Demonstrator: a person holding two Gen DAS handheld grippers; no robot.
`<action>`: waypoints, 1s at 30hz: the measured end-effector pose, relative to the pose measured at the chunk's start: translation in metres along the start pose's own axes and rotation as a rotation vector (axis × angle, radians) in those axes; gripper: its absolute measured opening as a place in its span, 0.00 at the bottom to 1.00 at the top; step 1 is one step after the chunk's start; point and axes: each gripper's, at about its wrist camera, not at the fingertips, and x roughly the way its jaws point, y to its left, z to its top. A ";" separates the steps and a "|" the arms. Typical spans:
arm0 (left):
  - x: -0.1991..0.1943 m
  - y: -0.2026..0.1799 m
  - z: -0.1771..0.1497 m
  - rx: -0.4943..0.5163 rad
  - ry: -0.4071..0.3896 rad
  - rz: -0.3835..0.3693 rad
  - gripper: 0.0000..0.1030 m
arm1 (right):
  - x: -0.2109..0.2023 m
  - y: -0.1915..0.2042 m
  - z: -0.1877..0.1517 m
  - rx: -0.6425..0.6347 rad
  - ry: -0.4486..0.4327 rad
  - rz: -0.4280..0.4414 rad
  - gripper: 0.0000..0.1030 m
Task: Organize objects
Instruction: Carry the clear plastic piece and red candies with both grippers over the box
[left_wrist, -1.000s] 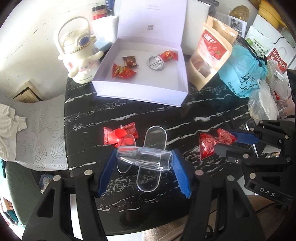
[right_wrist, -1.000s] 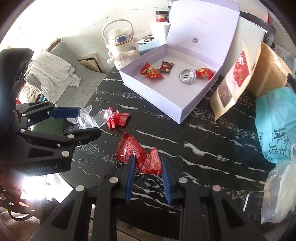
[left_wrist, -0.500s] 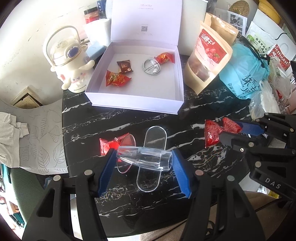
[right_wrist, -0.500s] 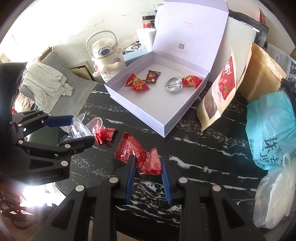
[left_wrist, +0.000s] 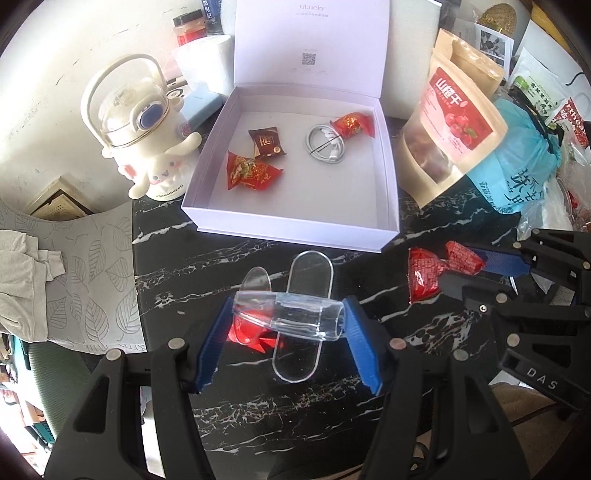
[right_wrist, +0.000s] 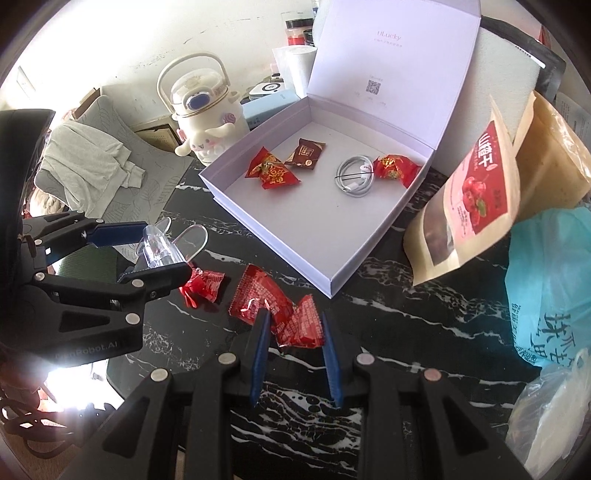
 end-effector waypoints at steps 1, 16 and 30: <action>0.002 0.001 0.002 -0.003 0.005 0.000 0.58 | 0.002 -0.001 0.002 0.000 0.005 0.001 0.26; 0.035 0.009 0.034 0.002 0.063 -0.003 0.58 | 0.031 -0.021 0.036 0.027 0.039 0.007 0.26; 0.063 0.017 0.065 -0.006 0.080 0.002 0.58 | 0.057 -0.038 0.065 0.063 0.054 0.007 0.26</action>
